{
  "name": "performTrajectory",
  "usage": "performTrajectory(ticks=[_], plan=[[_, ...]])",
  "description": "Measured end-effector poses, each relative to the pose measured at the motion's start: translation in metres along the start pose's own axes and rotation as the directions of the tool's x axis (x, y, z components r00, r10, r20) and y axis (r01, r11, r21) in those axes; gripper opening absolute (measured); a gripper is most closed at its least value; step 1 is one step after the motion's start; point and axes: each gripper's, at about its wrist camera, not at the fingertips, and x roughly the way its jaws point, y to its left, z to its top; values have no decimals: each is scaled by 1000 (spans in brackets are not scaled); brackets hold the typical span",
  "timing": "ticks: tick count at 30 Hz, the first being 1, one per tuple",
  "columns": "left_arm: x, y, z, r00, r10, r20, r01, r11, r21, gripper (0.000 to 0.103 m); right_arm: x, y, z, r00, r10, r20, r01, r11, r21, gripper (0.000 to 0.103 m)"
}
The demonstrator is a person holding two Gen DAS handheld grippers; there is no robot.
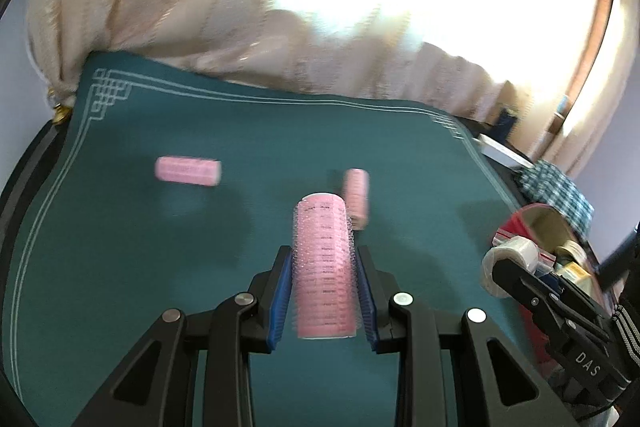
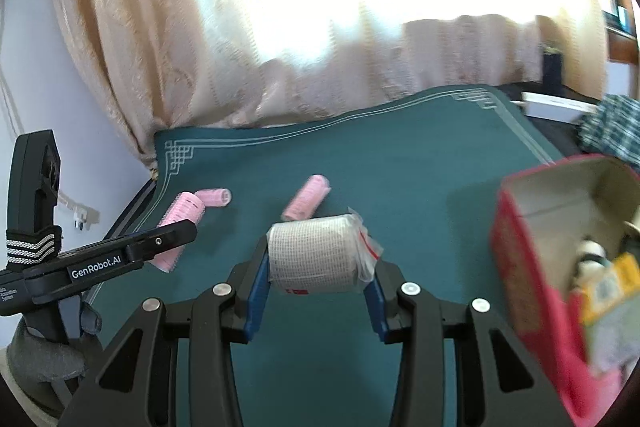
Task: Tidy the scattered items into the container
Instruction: 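Carry the pink roller with the left gripper while the right gripper carries the white roll to the tin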
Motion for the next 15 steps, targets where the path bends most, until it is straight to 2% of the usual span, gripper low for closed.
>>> performTrajectory(ticks=[5,10,15], plan=[[-2,-41,-2,998,-67,-8,68,996,56,32,-51,-38,-5,996,-70,52,67,996,53,45],[-3,-81,-7,991,-128,-23,130,986,108,32,-106,-75,-11,981,-163,104,154,984,86,45],[-2,-112,-12,985,-167,-43,172,974,150,32,-139,-112,-30,968,-243,69,232,964,129,45]])
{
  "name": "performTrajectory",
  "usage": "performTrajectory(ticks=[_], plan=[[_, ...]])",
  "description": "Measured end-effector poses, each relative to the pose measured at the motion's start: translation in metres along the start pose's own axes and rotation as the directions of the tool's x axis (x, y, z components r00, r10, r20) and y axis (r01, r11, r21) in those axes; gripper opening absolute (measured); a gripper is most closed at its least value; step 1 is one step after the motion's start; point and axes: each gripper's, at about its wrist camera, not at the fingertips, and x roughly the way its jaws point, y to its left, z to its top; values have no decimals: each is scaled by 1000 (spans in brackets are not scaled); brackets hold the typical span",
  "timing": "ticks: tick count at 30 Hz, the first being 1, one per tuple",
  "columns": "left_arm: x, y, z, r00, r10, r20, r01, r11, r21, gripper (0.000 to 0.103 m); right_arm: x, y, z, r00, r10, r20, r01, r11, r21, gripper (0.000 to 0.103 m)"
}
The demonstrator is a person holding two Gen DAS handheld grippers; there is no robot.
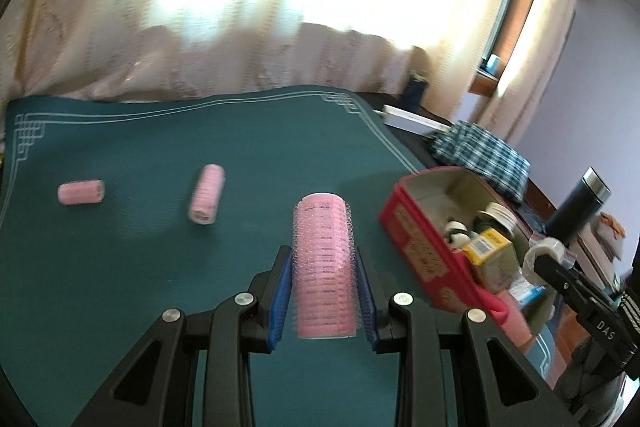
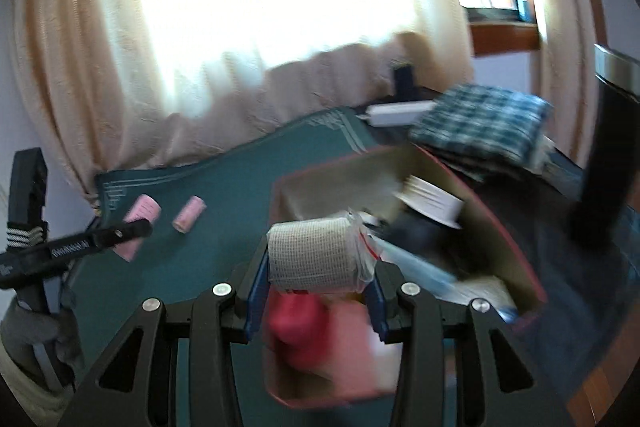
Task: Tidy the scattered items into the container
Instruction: 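Carry the pink roller with the left gripper while the right gripper carries the white roll to the tin, then lower the pink roller and white roll into the tin and open both grippers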
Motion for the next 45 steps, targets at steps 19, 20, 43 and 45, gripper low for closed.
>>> performTrajectory(ticks=[19,20,43,45], plan=[[1,-28,-8,999,-32,-20,33,999,43,32,69,-6,8,982,-11,-191,1,999,-54,45],[1,-30,-8,999,-34,-20,35,998,48,32,66,-9,9,984,4,-179,-12,999,-41,45],[46,-133,5,975,-202,-87,216,955,205,32,-1,-52,12,999,-54,-3,54,997,60,72],[56,-138,7,970,-223,-96,239,950,202,49,-2,-53,11,998,-56,-3,56,996,64,72]])
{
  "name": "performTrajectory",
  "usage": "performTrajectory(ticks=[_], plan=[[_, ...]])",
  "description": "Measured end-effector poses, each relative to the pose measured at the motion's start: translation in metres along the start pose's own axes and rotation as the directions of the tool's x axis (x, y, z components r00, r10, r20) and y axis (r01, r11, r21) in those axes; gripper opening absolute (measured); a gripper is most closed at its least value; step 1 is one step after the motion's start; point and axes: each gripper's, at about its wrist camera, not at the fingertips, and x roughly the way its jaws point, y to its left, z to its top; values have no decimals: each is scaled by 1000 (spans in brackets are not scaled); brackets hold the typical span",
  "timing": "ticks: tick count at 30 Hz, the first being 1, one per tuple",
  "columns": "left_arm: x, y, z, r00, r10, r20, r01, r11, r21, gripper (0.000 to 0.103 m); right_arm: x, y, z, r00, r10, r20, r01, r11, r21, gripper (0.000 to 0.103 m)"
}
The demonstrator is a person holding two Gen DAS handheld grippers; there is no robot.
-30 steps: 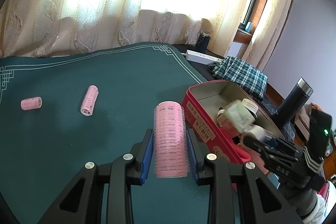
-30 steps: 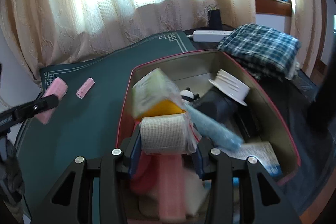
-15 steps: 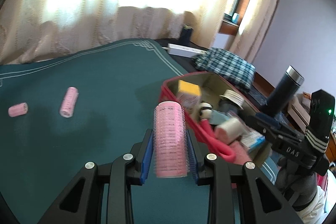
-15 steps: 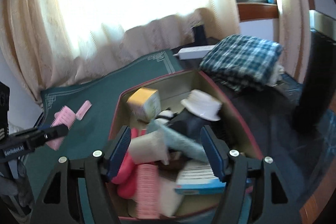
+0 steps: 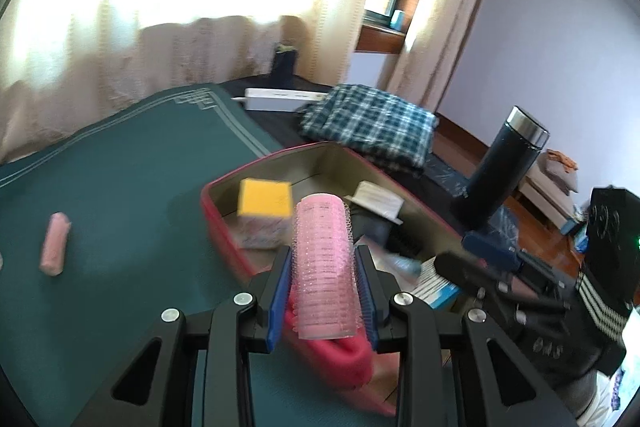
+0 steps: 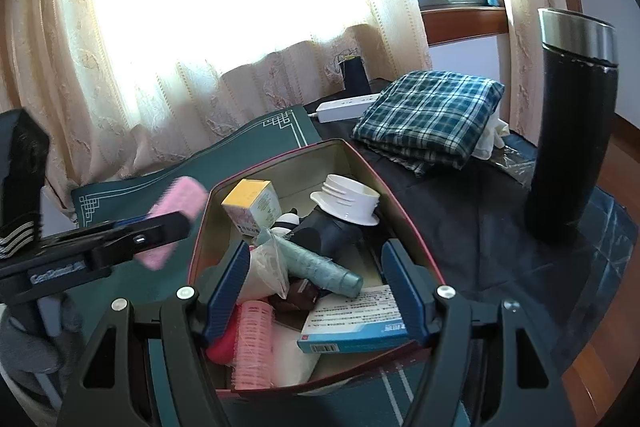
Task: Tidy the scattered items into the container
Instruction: 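Lower the pink roller and white roll into the tin and open both grippers, then move both grippers back over the mat toward the last pink rollers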
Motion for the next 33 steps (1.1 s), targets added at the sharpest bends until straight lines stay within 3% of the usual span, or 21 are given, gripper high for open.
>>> performTrajectory(ticks=[1,2,11,23,28,33], plan=[[4,1,1,1000,-2,0,2,1000,-7,62,0,-1,0,1000,-1,-1,1,1000,1,72],[6,2,1,1000,-1,4,1,1000,-14,63,0,-1,0,1000,-3,-2,3,1000,0,72],[-6,35,-5,998,54,18,-53,995,-80,63,9,9,0,1000,18,-15,-18,1000,-10,72],[-27,85,-25,992,122,24,-116,980,-164,63,15,66,2,994,107,-26,-110,989,-97,73],[-47,122,-39,984,177,33,-165,960,-224,63,27,105,-2,985,163,-58,-170,974,-150,73],[-71,175,-58,966,255,31,-232,918,-321,63,42,143,-9,972,213,-99,-229,954,-193,73]])
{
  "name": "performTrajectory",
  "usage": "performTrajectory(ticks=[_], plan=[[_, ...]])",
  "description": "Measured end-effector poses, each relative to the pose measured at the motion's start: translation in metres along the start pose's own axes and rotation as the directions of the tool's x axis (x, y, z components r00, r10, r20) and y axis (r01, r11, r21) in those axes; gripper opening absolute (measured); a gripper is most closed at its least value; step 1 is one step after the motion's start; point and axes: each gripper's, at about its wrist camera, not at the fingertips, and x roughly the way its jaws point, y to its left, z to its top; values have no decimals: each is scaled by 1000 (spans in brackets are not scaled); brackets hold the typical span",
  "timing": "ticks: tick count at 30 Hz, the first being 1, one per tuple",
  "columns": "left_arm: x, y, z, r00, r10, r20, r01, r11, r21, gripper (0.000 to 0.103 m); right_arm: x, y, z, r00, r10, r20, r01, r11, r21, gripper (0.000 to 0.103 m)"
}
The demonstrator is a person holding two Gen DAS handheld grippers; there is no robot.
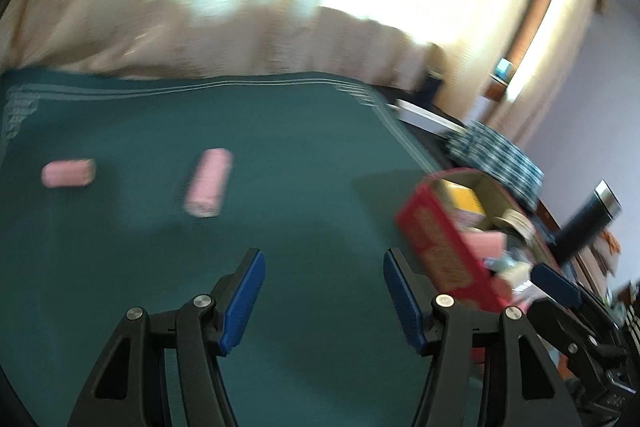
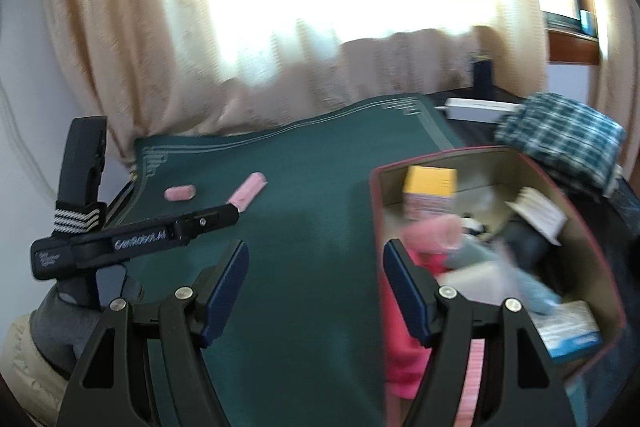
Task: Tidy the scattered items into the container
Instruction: 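Move both grippers back over the mat toward the last pink rollers, then grasp a large pink roller with the left gripper while the right gripper grasps another pink roller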
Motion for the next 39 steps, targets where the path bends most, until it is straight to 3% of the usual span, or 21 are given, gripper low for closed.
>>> performTrajectory(ticks=[2,4,5,12,17,24,32,35,36,39], plan=[[-4,26,1,999,37,8,-36,999,-36,64,10,14,0,1000,21,-15,-21,1000,-22,74],[-9,50,3,997,73,17,-72,995,-73,81,20,26,0,999,36,-33,-37,999,-39,75],[-12,63,4,995,93,25,-90,992,-91,84,27,32,0,998,44,-44,-46,998,-46,76],[-16,152,17,971,236,30,-226,954,-198,84,68,59,-8,988,85,-128,-92,994,-54,76],[-2,195,31,954,298,26,-287,937,-199,84,84,66,-10,984,84,-160,-96,993,-66,76],[33,211,52,941,338,17,-336,938,-82,84,103,72,-7,979,70,-192,-86,994,-73,76],[67,226,73,930,366,-31,-367,930,-29,84,128,86,0,970,79,-230,-100,992,-81,76],[74,229,74,935,348,-66,-350,936,-30,83,139,93,5,969,78,-236,-101,991,-86,76],[75,230,74,937,343,-69,-346,938,-32,75,143,96,7,968,79,-239,-102,991,-87,76],[73,231,72,942,330,-53,-333,942,-42,73,157,100,13,962,94,-257,-114,992,-63,76]])
